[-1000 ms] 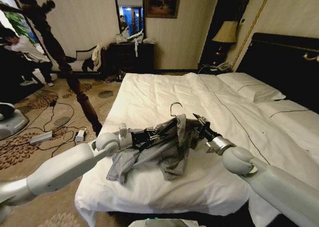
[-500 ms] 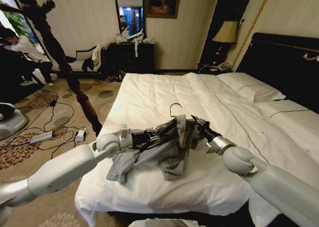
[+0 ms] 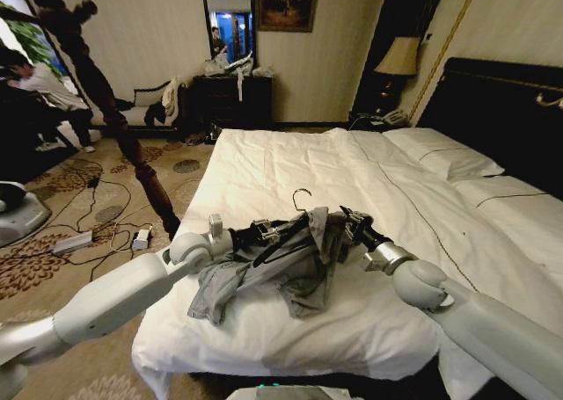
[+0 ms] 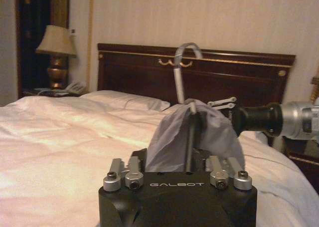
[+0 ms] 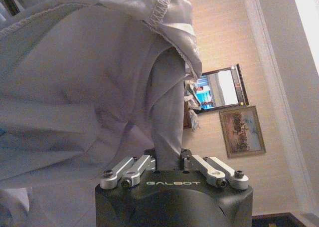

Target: Pick up the clothes from the bed and hang them on the clothes hanger.

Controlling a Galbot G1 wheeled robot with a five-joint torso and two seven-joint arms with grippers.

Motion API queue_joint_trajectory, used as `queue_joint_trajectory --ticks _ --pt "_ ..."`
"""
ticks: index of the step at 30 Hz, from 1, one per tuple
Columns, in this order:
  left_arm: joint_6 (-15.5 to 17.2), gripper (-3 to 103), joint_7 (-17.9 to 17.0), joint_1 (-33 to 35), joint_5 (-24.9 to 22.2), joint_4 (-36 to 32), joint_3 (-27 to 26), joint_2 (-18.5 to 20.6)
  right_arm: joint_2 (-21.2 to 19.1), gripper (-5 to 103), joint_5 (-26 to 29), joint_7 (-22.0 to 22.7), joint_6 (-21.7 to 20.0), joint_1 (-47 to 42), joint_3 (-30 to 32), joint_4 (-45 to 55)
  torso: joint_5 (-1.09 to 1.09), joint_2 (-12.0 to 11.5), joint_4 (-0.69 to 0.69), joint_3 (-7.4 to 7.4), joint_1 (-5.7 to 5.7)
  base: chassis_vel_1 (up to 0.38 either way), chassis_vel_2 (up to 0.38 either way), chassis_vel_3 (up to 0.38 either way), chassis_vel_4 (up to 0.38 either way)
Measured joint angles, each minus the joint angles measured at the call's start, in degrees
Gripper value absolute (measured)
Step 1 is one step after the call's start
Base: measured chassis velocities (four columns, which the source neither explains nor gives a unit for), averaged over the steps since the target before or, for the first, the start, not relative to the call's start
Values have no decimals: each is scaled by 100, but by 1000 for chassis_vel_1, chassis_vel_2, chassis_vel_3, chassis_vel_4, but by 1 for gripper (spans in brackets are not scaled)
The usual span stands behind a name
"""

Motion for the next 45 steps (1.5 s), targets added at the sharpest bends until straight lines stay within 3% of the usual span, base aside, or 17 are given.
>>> queue_joint_trajectory --ticks 4,6,7,10,11,13,20,27,29,33,39,42,45 --pt "-22 74 -124 331 18 -61 -414 170 32 18 80 91 -73 -20 31 -79 -1 0 0 0 0 0 0 0 0" --pt "-35 74 -168 400 15 -74 -516 212 40 18 104 113 -94 -25 39 -100 0 0 0 0 0 0 0 0 0" --pt "-43 80 -207 454 10 -87 -593 244 46 18 122 129 -109 -29 43 -115 0 0 0 0 0 0 0 0 0" --pt "-39 95 -538 752 -5 -130 -1078 401 99 18 180 209 -172 -49 51 -193 0 0 0 0 0 0 0 0 0" --pt "-39 95 -538 752 -5 -130 -1078 401 99 18 180 209 -172 -49 51 -193 0 0 0 0 0 0 0 0 0" --pt "59 99 -921 1030 -19 -110 -1482 427 183 18 246 279 -247 -56 52 -211 0 0 0 0 0 0 0 0 0" --pt "431 100 -1744 1614 -274 186 -2226 276 262 18 485 434 -376 -103 73 -127 0 0 1 0 0 0 0 0 0" --pt "836 100 -2313 1716 -553 581 -2267 95 289 18 542 505 -383 -59 73 -135 -1 0 1 0 0 0 0 0 0" --pt "1152 100 -2653 1705 -852 732 -2247 -2 274 18 549 518 -378 -77 79 -129 1 0 0 0 0 0 0 0 0" --pt "1427 100 -2921 1700 -1248 884 -2214 -152 240 18 634 534 -410 -84 90 -67 1 0 0 0 0 0 0 0 0" --pt "1517 102 -2873 1800 -1351 1102 -2170 -440 199 18 730 588 -459 -110 90 -35 1 0 0 0 0 0 0 0 0" --pt "1523 100 -2844 1803 -1314 1220 -2147 -545 185 18 732 590 -460 -112 90 -33 0 0 0 0 0 0 0 0 0" --pt "1516 90 -2776 1768 -1201 1355 -2083 -701 179 18 732 591 -461 -93 84 -37 1 0 1 0 0 0 0 0 0"
